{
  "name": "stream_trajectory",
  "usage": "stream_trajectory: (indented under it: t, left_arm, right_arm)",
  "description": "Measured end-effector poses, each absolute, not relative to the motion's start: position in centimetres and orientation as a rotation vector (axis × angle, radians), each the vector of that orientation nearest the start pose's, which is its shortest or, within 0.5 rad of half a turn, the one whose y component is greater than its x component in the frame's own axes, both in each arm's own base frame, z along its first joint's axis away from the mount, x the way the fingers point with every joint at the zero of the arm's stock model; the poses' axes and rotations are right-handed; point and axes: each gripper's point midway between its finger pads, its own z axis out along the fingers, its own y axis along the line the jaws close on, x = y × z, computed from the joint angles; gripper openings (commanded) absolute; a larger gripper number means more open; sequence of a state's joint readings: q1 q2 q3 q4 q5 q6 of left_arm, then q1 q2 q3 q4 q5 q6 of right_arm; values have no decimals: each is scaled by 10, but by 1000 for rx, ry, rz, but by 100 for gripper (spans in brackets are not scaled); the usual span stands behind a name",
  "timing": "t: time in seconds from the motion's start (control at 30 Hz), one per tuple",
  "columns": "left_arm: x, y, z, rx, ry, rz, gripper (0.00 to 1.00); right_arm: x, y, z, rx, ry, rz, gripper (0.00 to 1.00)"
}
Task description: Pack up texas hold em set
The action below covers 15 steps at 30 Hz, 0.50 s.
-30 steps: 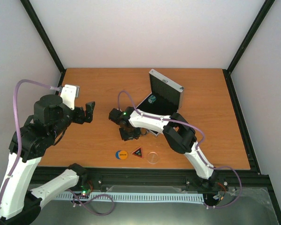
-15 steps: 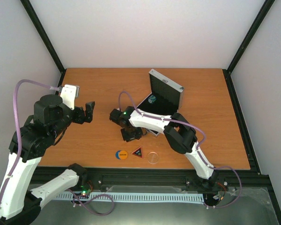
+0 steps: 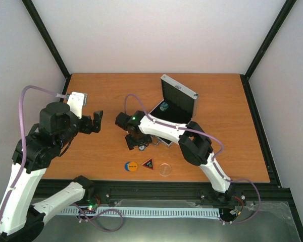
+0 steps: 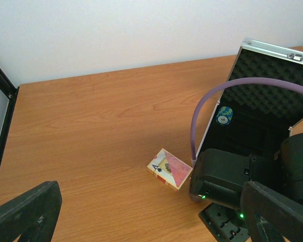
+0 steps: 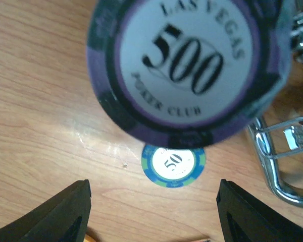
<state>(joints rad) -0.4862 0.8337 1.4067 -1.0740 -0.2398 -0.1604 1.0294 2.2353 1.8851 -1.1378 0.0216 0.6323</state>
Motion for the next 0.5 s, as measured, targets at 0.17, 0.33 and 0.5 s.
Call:
stream_trajectory:
  t: [0.17, 0.33, 0.5]
  left_arm:
    - [220, -70, 376, 187, 2052, -148, 100]
    - [221, -69, 374, 186, 2055, -142, 100]
    - [221, -69, 374, 186, 2057, -141, 100]
  right_arm:
    - [240, 391, 43, -616, 3008, 68, 69]
    - [237, 385, 34, -620, 3024, 41, 67]
    - [234, 378, 22, -641, 3033, 10, 67]
